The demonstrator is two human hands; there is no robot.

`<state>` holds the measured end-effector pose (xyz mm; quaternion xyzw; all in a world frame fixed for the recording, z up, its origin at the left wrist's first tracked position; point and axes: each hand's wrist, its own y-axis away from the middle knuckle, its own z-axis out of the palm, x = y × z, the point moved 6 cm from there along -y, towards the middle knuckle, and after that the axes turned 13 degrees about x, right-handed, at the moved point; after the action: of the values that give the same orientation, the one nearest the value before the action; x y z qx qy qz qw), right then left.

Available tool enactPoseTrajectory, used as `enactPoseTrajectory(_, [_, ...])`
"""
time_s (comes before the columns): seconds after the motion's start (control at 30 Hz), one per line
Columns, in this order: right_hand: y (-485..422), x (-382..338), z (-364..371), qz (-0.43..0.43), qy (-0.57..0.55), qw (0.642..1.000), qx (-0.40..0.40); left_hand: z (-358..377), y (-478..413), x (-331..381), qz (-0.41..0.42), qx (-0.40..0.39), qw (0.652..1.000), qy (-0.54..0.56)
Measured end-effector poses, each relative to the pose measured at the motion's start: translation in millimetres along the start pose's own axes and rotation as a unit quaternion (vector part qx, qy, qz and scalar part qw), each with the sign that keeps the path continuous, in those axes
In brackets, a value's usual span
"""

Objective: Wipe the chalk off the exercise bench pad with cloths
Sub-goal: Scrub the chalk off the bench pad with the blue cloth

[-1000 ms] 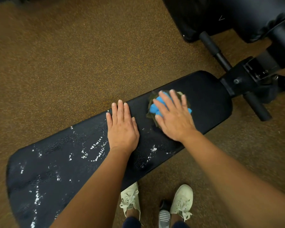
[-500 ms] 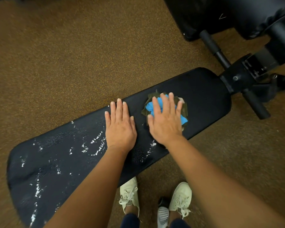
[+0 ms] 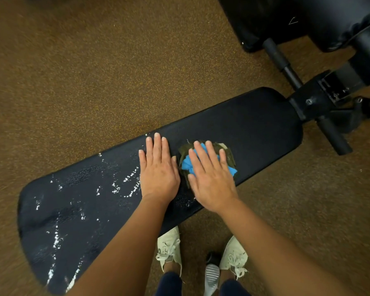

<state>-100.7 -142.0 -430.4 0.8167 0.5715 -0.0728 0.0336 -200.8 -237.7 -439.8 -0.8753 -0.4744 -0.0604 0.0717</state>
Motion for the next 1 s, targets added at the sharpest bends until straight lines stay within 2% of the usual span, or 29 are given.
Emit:
enactPoseTrajectory(0.07, [0.3,20.0,-1.0,0.009,0.017,1.0,0.001,-0.2,3.2,-1.5,0.004,-0.006,1.0,-0.001])
enactPoseTrajectory(0.2, [-17.3,26.5,-2.4,0.157,0.03,0.987,0.028,0.9,5.8,-3.7,0.007,-0.01,1.0,-0.002])
enactPoseTrajectory(0.23, [-16.2,15.9,-1.6,0.158,0.02,0.987,0.027,0.7,5.9,-3.6,0.006,-0.01,1.0,-0.002])
enactPoseTrajectory(0.33, [8.6,-8.7,2.0,0.048,0.002,0.999,-0.001,-0.1,6.3,-2.9,0.006,-0.014,1.0,0.005])
enactPoseTrajectory(0.4, [20.4,1.2,0.6,0.022,0.005,1.0,-0.009,-1.9,7.1,-3.7,0.011,-0.013,1.0,0.008])
enactPoseTrajectory(0.47, [15.4,15.6,0.8,0.072,0.025,0.997,0.002,-2.9,8.6,-5.0,0.02,-0.014,1.0,0.008])
enactPoseTrajectory(0.57, [2.8,9.9,-1.1,0.193,0.026,0.98,0.029,-2.1,10.4,-7.2,0.028,-0.012,1.0,0.006])
enactPoseTrajectory(0.63, [8.7,-10.5,2.1,0.181,0.005,0.983,0.026,-1.5,10.6,-7.9,0.026,-0.008,1.0,0.007])
enactPoseTrajectory(0.73, [34.9,-18.1,5.3,0.068,-0.001,0.998,-0.003,-1.3,10.6,-8.0,0.026,-0.009,1.0,0.01])
enactPoseTrajectory(0.77, [38.2,-8.6,5.0,0.061,0.004,0.998,-0.006,-1.5,10.8,-8.0,0.027,-0.01,1.0,0.012])
enactPoseTrajectory(0.93, [16.8,16.0,0.6,0.226,0.028,0.973,0.027,-0.9,10.8,-7.4,0.029,-0.011,0.999,0.008])
enactPoseTrajectory(1.0, [19.3,-3.6,2.7,0.2,0.013,0.979,0.025,-0.8,10.3,-7.5,0.026,-0.008,1.0,0.006])
